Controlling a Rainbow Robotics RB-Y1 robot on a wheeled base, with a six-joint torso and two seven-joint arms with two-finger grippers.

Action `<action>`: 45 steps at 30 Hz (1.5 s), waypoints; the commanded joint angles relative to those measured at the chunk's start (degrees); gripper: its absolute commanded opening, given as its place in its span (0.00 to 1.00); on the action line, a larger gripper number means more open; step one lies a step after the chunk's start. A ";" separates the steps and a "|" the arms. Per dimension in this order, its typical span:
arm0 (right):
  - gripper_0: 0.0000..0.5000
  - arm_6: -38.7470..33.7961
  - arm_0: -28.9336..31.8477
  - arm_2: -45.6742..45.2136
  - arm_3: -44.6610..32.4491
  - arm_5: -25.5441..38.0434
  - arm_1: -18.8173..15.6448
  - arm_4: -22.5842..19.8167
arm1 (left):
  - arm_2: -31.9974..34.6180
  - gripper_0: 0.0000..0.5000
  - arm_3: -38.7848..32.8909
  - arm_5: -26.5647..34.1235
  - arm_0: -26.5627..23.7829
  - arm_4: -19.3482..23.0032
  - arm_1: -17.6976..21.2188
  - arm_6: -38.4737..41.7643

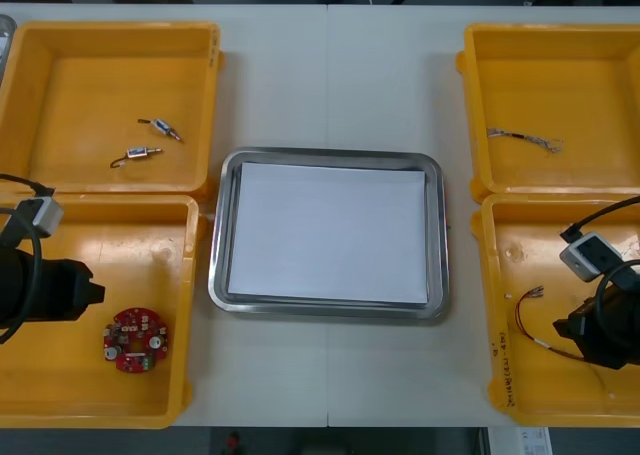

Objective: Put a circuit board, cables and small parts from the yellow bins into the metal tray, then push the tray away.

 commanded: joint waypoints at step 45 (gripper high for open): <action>1.00 1.52 1.76 17.36 12.72 -18.72 -10.69 5.93 | -16.39 1.00 2.28 -15.63 13.14 -22.04 -5.52 3.03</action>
